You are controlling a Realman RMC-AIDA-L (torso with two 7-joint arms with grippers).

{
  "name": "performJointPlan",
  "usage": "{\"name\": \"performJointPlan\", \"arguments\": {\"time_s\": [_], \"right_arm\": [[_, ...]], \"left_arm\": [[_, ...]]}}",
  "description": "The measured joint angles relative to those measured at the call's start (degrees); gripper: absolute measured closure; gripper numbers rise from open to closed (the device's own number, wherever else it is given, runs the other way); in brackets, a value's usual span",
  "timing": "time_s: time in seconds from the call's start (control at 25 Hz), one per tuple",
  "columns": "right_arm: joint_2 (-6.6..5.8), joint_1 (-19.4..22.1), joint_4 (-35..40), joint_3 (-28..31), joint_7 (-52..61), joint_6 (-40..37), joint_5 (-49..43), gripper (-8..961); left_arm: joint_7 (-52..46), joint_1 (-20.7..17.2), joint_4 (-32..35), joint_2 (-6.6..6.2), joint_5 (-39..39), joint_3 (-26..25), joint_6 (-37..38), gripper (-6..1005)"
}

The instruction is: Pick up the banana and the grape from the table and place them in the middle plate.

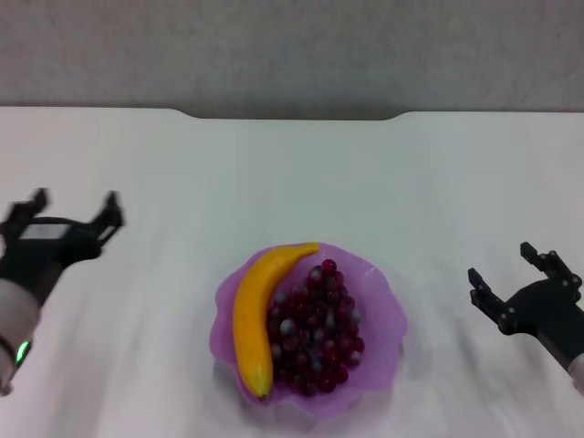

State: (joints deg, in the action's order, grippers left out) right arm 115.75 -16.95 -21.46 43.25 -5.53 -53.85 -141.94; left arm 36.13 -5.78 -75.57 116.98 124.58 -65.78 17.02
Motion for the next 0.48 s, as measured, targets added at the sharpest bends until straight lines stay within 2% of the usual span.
{"name": "performJointPlan", "arguments": {"time_s": [0.16, 0.28, 0.48], "right_arm": [[0.00, 0.0, -0.8, 0.2, 1.5, -0.1, 0.0, 139], [-0.05, -0.1, -1.8, 0.1, 2.7, -0.1, 0.0, 139], [-0.01, -0.5, -2.1, -0.3, 2.8, -0.7, 0.0, 139]], "left_arm": [[-1.9, 0.4, 9.9, 0.02, 4.2, 5.8, 19.0, 102], [-7.3, 3.7, 20.7, 0.09, 6.6, 10.4, 32.2, 102], [-22.1, 10.9, 39.1, 0.24, 7.3, 15.9, 46.3, 102]]}}
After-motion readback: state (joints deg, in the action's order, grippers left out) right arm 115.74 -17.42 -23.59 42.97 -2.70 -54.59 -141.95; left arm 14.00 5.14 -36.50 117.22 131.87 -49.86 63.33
